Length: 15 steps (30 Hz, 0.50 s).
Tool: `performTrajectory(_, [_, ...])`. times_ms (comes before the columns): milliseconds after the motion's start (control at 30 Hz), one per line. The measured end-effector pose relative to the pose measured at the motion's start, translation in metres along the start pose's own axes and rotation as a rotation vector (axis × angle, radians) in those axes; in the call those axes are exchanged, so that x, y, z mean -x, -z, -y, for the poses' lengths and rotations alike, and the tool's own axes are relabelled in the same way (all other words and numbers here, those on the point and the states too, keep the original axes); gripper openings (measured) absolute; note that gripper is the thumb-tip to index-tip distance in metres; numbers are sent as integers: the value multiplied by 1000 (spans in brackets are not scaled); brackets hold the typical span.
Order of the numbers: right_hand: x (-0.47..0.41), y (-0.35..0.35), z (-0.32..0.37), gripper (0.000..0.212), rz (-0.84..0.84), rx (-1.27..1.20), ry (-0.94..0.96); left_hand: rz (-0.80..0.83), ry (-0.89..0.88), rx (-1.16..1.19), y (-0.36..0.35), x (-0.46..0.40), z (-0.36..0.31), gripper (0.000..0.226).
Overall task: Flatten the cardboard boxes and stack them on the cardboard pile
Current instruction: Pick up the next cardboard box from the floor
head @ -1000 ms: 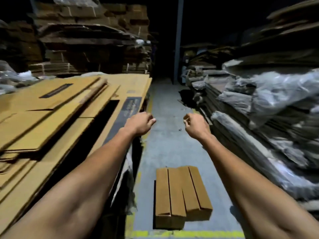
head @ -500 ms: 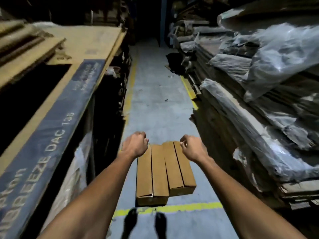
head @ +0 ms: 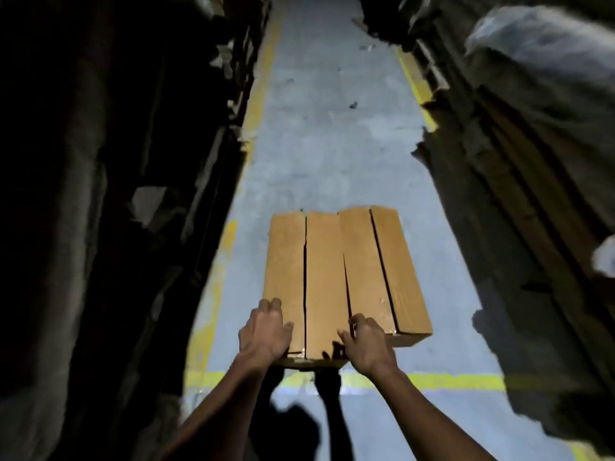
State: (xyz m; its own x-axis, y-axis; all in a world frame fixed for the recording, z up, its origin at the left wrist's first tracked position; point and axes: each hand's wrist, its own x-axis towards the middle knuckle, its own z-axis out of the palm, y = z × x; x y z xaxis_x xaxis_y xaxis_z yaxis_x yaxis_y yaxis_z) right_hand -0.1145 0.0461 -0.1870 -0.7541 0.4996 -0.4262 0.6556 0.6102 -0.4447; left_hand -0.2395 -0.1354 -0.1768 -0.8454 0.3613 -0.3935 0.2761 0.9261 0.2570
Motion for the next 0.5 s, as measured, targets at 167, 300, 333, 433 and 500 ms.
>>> performTrajectory(167, [-58, -115, -53, 77, 66, -113, -131, 66, 128, 69, -122, -57, 36, 89])
performTrajectory(300, [-87, -177, -78, 94, 62, -224, -235, 100, 271, 234, -190, -90, 56, 118])
performTrajectory(333, [-94, -188, -84, 99, 58, -254, -248, 101, 295, 247, -203, -97, 59, 126])
performTrajectory(433, [-107, -206, -89, 124, 72, -283, -277, 143, 356, 212, -226, -109, 61, 140])
performTrajectory(500, [-111, -213, -91, 139, 68, -291, -291, 151, 369, 175, -235, -114, 60, 144])
